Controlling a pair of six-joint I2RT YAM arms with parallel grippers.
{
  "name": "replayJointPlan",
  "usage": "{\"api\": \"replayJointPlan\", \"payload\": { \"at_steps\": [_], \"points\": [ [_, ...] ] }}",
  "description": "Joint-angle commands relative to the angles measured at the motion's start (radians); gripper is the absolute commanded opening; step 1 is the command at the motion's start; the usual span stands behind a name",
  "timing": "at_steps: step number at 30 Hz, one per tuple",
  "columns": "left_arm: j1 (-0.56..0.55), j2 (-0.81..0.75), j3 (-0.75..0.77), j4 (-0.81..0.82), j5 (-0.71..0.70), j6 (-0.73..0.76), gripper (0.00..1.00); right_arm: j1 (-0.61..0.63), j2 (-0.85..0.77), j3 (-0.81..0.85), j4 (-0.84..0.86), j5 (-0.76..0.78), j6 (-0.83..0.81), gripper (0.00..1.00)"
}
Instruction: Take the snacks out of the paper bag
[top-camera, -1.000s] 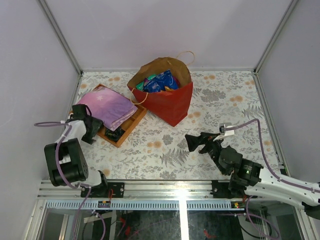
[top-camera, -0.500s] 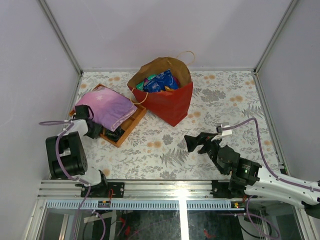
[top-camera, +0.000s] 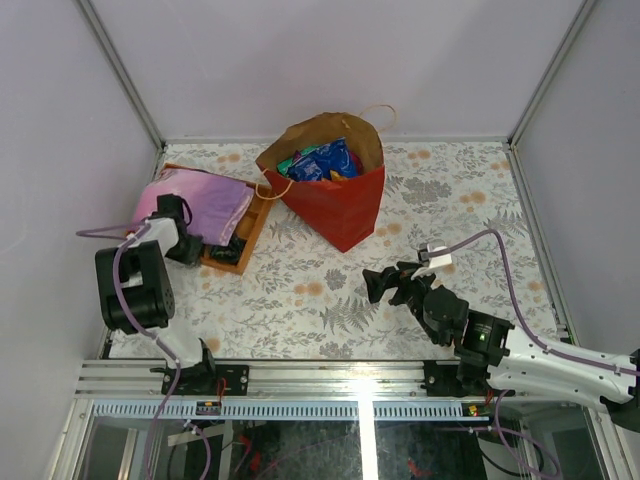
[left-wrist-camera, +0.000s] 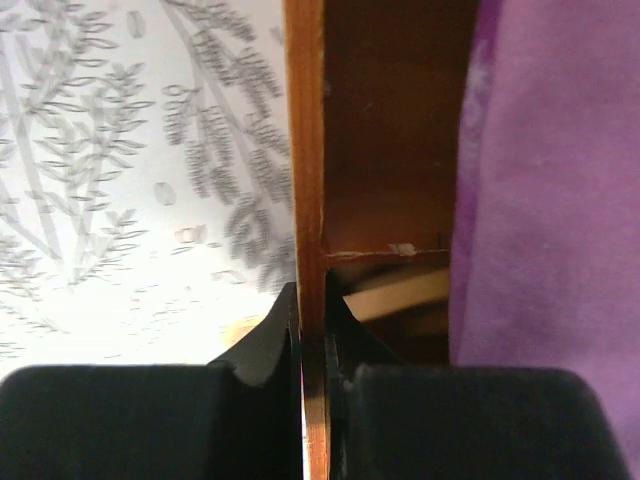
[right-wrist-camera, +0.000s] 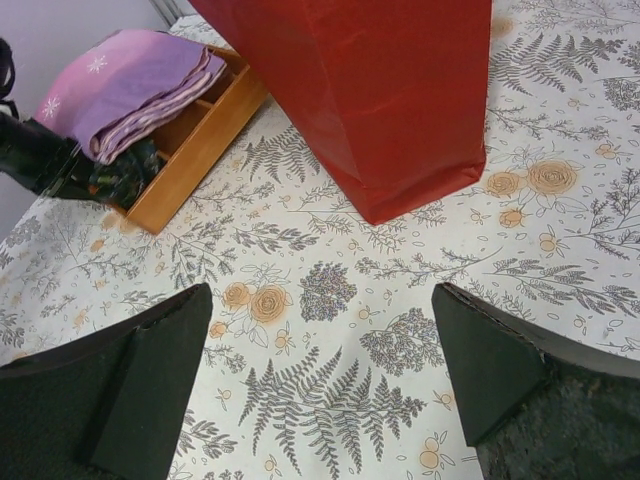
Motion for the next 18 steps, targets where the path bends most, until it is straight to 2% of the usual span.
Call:
{"api": "replayJointPlan", "payload": {
  "at_steps": [1, 4, 12, 18],
  "points": [
    [-0.047, 0.073, 0.149, 0.1, -0.014, -0.254, 0.0, 0.0, 0.009, 0.059, 0.047, 0.012, -0.031, 0.99],
    [-0.105, 0.156, 0.236, 0.106, -0.026, -0.307, 0.0, -0.001, 0.014, 0.073, 0.024, 0.019, -0.031, 0.99],
    [-0.218, 0.459, 0.605, 0.018, -0.043, -0.377, 0.0, -0.001, 0.025, 0.118, -0.053, 0.055, -0.03, 0.99],
    [-0.222, 0.533, 0.632, 0.026, -0.038, -0.529, 0.0, -0.001, 0.039, 0.138, -0.102, 0.067, 0.016, 0.99]
  ]
}}
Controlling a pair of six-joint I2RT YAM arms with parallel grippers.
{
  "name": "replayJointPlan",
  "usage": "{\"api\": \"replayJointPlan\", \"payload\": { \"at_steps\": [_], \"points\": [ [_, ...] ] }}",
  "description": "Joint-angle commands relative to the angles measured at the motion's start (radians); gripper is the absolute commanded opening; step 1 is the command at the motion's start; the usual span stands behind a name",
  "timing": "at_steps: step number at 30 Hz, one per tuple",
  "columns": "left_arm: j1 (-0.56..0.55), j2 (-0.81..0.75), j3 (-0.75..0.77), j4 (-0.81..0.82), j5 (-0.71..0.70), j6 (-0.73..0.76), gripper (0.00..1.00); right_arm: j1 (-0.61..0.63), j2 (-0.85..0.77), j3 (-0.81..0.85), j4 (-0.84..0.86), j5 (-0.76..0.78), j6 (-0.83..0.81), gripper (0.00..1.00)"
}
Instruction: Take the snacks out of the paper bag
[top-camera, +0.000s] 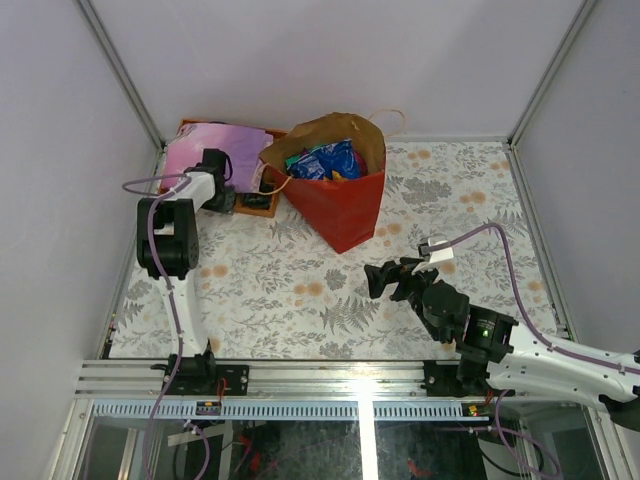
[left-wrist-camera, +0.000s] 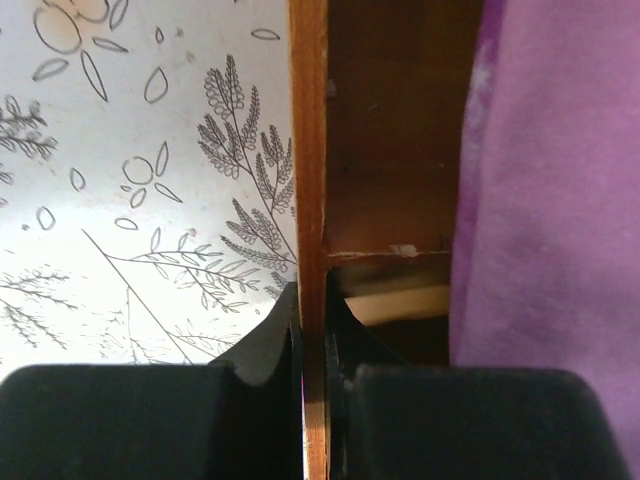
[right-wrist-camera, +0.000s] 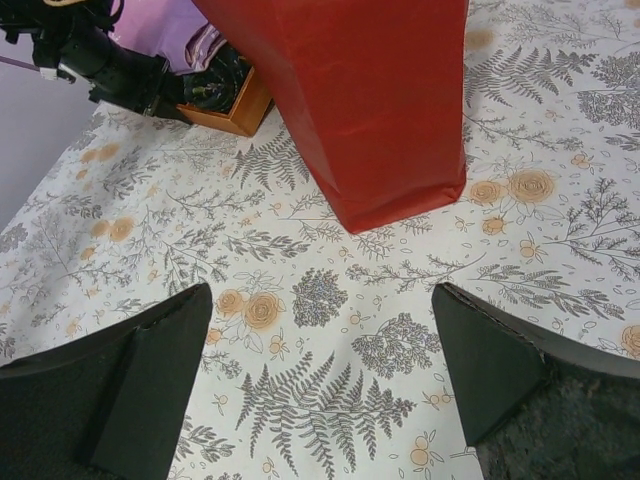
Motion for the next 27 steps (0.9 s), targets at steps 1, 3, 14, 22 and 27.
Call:
{"api": "replayJointPlan", "payload": {
  "at_steps": [1, 3, 14, 22, 27],
  "points": [
    [-0.007, 0.033, -0.005, 0.101, 0.032, -0.193, 0.0, 0.0, 0.021, 0.056, -0.037, 0.043, 0.038, 0.99],
    [-0.008, 0.019, -0.017, 0.097, 0.018, -0.233, 0.0, -0.001, 0.034, 0.067, -0.057, 0.041, 0.065, 0.99],
    [0.059, -0.047, 0.016, 0.02, -0.068, -0.164, 0.0, -0.001, 0.015, 0.087, -0.162, 0.033, 0.188, 0.99],
    [0.099, 0.009, 0.117, 0.006, -0.023, 0.009, 0.39, 0.0, 0.044, 0.125, -0.277, 0.023, 0.316, 0.99],
    [0.109, 0.02, 0.123, 0.074, 0.044, 0.107, 0.99, -0.001, 0.098, 0.143, -0.274, 0.02, 0.331, 0.99]
  ]
}}
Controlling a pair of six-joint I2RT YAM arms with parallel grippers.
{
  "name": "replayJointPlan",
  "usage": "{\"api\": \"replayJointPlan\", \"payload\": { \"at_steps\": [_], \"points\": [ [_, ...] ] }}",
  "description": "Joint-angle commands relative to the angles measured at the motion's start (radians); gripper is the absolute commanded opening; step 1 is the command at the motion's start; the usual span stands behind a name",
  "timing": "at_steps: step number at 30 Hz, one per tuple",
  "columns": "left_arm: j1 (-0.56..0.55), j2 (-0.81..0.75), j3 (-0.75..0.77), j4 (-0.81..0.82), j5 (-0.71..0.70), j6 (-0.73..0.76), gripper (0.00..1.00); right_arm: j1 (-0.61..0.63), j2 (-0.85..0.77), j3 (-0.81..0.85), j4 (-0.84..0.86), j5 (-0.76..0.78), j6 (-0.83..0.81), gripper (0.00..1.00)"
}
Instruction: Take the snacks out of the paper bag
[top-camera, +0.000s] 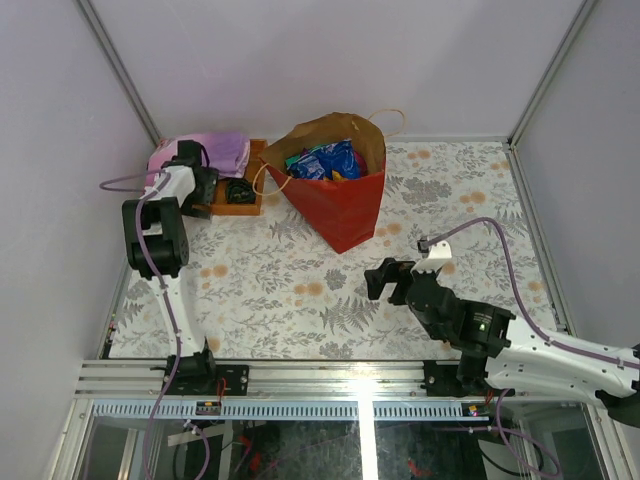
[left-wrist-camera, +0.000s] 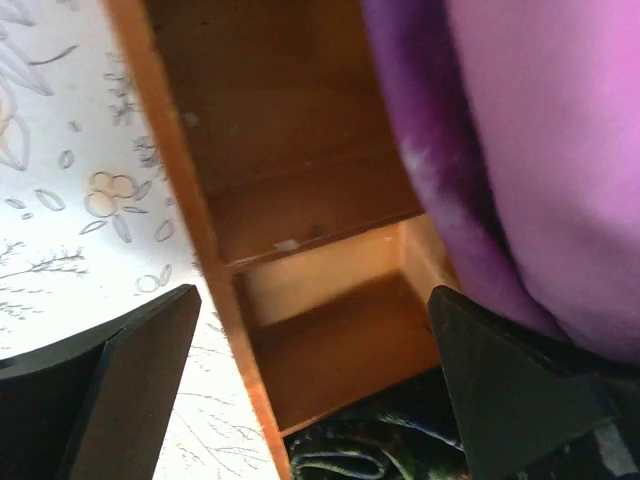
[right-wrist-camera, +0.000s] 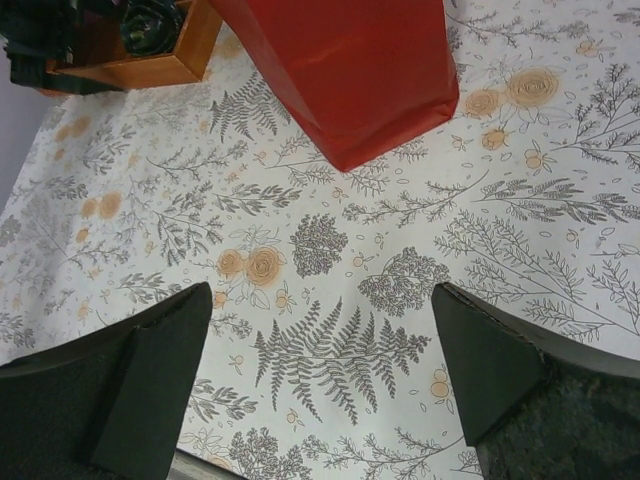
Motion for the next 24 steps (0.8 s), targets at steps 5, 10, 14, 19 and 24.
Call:
{"api": "replayJointPlan", "payload": {
  "at_steps": [5, 10, 14, 19, 24],
  "points": [
    [0.006, -0.034, 0.046, 0.056, 0.073, 0.188, 1.0, -0.001, 0.127, 0.1, 0.048, 0.052, -0.047, 0.99],
    [-0.04, -0.358, -0.237, 0.21, 0.157, 0.356, 1.0, -0.001, 0.227, 0.165, 0.266, 0.181, -0.3, 0.99],
    [-0.104, -0.617, -0.389, 0.333, 0.278, 0.551, 1.0, -0.079, 0.31, 0.304, 0.359, 0.173, -0.473, 0.99],
    [-0.169, -0.742, -0.315, 0.285, 0.241, 0.695, 1.0, -0.399, 0.417, 0.526, 0.219, -0.094, -0.399, 0.99],
    [-0.172, -0.571, 0.013, 0.15, 0.249, 0.836, 1.0, -0.53, 0.561, 0.744, 0.033, -0.288, -0.421, 0.99]
  ]
}}
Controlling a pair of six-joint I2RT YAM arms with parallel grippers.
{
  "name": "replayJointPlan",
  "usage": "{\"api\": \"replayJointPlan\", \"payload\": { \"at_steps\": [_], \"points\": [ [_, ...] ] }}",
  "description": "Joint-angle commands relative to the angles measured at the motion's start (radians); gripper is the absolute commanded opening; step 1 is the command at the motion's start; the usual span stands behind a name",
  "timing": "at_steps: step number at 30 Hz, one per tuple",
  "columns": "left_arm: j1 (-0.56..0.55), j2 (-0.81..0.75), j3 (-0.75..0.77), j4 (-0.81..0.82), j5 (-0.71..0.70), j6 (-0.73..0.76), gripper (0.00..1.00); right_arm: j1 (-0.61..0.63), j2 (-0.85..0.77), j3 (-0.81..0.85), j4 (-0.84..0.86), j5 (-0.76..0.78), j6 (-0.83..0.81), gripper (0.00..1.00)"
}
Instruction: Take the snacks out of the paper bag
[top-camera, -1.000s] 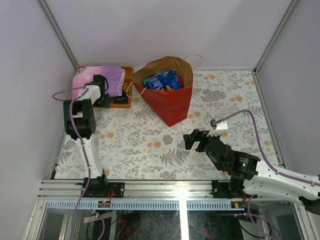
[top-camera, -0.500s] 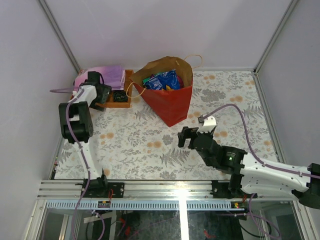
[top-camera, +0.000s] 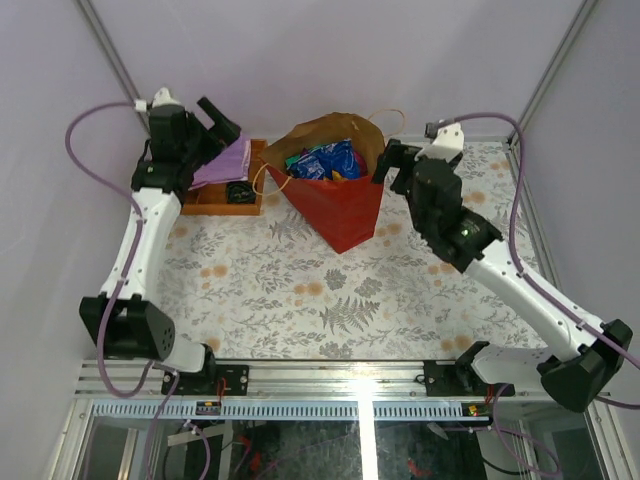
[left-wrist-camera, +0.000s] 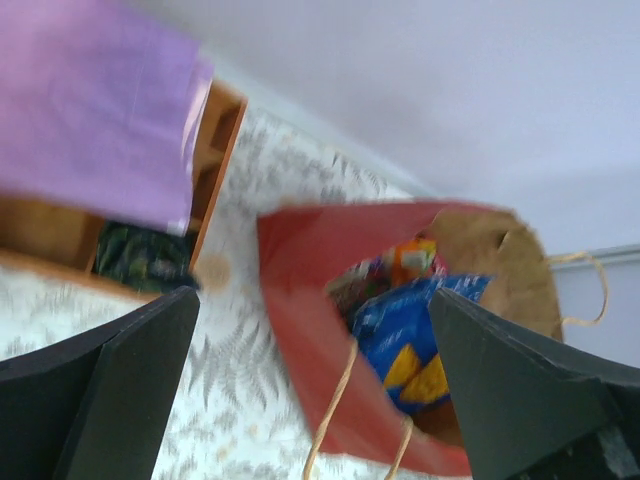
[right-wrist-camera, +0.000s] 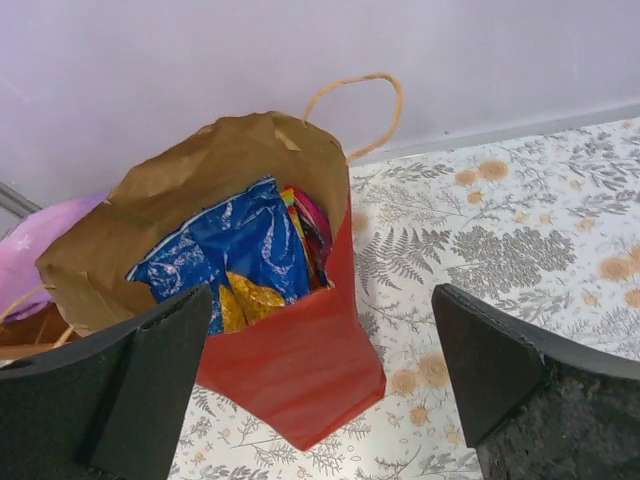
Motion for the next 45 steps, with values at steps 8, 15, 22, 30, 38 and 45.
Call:
{"api": "replayJointPlan", "payload": {
  "at_steps": [8, 15, 22, 30, 38, 45],
  "points": [
    [-0.147, 0.447, 0.516, -0.143, -0.017, 0.431, 1.0, -0.203, 0.437, 0.475, -0.284, -0.339, -0.146, 0.99],
    [-0.249, 0.597, 0.716, -0.227, -0.21, 0.619, 1.0, -0.229, 0.786, 0.862, -0.511, -0.317, -0.217, 0.93],
    [-0.269, 0.625, 0.739, -0.239, -0.322, 0.707, 1.0, -0.232, 0.793, 0.811, -0.475, -0.299, -0.197, 0.76],
    [-0.267, 0.66, 0.74, -0.27, -0.388, 0.783, 1.0, -0.242, 0.746, 0.72, -0.438, -0.306, -0.202, 0.53],
    [-0.254, 0.724, 0.826, -0.365, -0.353, 0.765, 1.0, -0.255, 0.711, 0.693, -0.431, -0.332, -0.213, 0.23],
    [-0.24, 0.772, 0.912, -0.489, -0.259, 0.664, 1.0, -0.271, 0.688, 0.666, -0.421, -0.363, -0.231, 0.23]
  ]
}}
